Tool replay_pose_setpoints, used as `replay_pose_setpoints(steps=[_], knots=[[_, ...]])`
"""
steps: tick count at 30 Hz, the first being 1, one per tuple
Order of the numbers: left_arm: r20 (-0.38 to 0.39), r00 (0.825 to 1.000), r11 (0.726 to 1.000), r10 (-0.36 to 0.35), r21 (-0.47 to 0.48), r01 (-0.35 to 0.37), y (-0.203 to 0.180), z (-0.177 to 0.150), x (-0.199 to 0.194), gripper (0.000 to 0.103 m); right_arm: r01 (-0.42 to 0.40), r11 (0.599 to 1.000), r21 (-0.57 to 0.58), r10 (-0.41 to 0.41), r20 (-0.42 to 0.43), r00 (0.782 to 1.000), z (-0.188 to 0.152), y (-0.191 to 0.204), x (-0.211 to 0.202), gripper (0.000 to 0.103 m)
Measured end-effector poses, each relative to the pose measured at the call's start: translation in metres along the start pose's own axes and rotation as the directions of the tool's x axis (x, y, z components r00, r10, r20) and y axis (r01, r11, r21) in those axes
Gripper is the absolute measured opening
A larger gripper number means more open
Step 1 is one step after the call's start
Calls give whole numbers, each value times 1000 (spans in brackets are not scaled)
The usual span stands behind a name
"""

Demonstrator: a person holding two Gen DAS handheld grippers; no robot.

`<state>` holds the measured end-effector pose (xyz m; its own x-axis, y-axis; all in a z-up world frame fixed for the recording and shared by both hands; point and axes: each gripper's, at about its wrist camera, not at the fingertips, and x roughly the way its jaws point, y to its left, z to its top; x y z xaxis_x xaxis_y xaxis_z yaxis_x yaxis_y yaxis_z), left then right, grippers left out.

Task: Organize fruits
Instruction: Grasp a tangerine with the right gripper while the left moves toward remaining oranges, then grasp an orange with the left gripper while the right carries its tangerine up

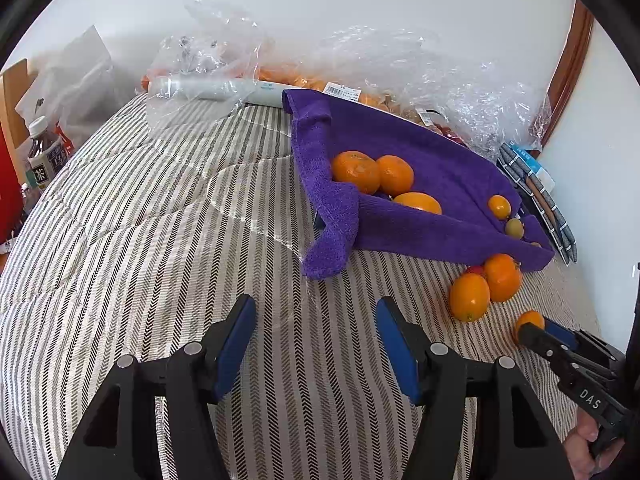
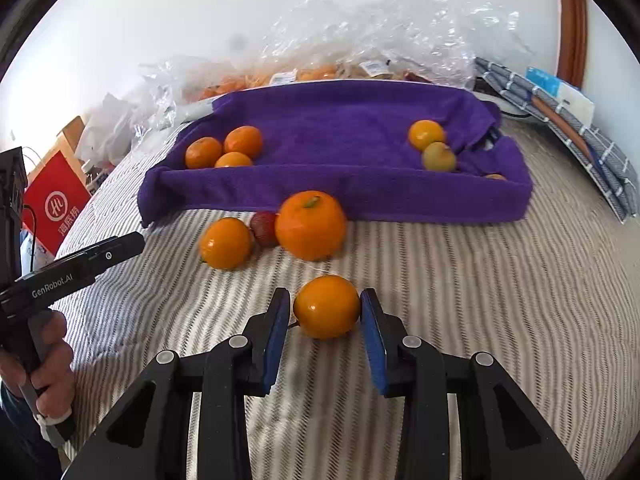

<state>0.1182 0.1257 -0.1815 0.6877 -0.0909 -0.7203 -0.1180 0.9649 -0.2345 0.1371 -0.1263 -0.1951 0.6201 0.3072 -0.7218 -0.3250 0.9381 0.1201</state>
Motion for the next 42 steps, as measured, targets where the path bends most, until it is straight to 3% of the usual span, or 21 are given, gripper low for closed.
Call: replay_pose_setpoints(steps=[16,23,26,32,37,39,42], knots=[[-18,1000,999,19,40,-18,-13,-4,-2,60,96,994,57,-99,57,993,-8,-62,-21,35],[-57,996,987,-74,135,81,-60,-3,2,60,72,995,75,-78,81,994,-3,-76,-20,33],[-46,996,979,-81,185,88,-81,1,2,60,57,996,68,-62,78,995,-5,-78,-21,33],[-95,993,978,-74,188,91,-99,7,23,60,32,998,54,-34,32,999,-9,-81,-16,34],[-91,993,983,-70,164,84,-101,6,31,49,-4,998,60,4,11,1000,-9,-84,-10,34],[-87,994,980,-74,180,88,-105,5,33,33,-9,998,69,8,14,1000,-8,-85,-9,34],[-77,991,975,-112,182,125,-102,2,32,30,-5,998,64,3,20,1000,-9,-83,-10,34]])
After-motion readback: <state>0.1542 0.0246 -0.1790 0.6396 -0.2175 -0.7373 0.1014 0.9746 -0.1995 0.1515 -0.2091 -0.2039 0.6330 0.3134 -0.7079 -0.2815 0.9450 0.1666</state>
